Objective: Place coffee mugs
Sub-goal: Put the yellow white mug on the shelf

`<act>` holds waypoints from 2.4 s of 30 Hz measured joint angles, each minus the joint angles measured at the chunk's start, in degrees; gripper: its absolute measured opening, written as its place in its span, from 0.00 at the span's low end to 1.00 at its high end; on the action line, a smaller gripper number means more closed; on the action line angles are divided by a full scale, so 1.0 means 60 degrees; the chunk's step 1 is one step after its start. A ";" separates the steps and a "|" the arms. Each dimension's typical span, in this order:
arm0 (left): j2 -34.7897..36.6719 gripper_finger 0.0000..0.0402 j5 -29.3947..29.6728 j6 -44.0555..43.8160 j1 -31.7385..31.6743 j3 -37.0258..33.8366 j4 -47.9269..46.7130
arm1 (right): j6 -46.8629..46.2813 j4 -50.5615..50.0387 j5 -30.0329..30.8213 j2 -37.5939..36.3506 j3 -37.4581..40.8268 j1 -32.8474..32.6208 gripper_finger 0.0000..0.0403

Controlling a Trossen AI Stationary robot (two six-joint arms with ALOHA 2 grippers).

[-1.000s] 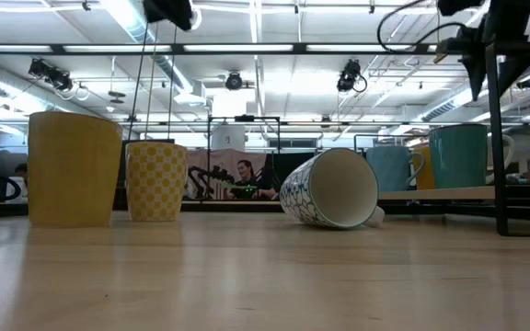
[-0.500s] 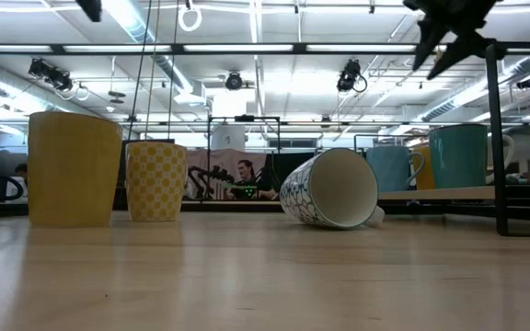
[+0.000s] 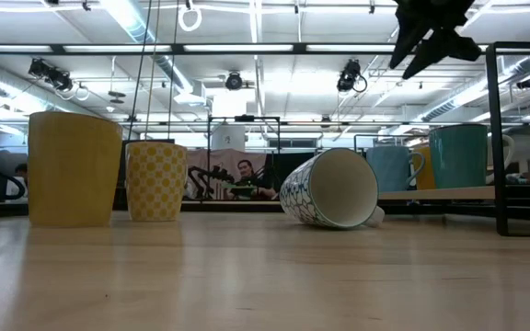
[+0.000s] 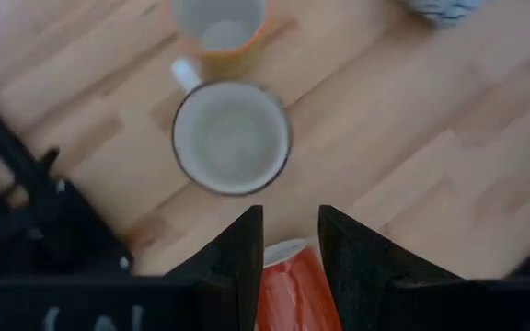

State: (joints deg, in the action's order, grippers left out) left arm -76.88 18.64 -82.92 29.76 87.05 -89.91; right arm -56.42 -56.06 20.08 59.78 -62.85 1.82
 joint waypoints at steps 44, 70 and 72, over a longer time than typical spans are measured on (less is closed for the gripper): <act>-0.0003 0.28 0.0014 -0.3760 -0.0390 -0.5367 0.3218 | 0.2189 0.3408 -0.0076 0.0472 0.0004 -0.0975 0.39; 0.0003 0.07 -0.0076 -0.0775 -0.0390 -0.5353 0.5026 | 0.2189 0.3407 -0.0077 0.0475 0.0004 -0.0975 0.39; -0.0007 0.07 -0.0095 0.0155 -0.0428 -0.5360 0.5612 | 0.2186 0.3404 -0.0080 0.0475 0.0004 -0.0975 0.39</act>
State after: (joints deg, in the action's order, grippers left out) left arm -76.92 18.07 -82.00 27.19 54.89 -56.24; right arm -43.31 -35.64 19.59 62.63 -62.83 -4.03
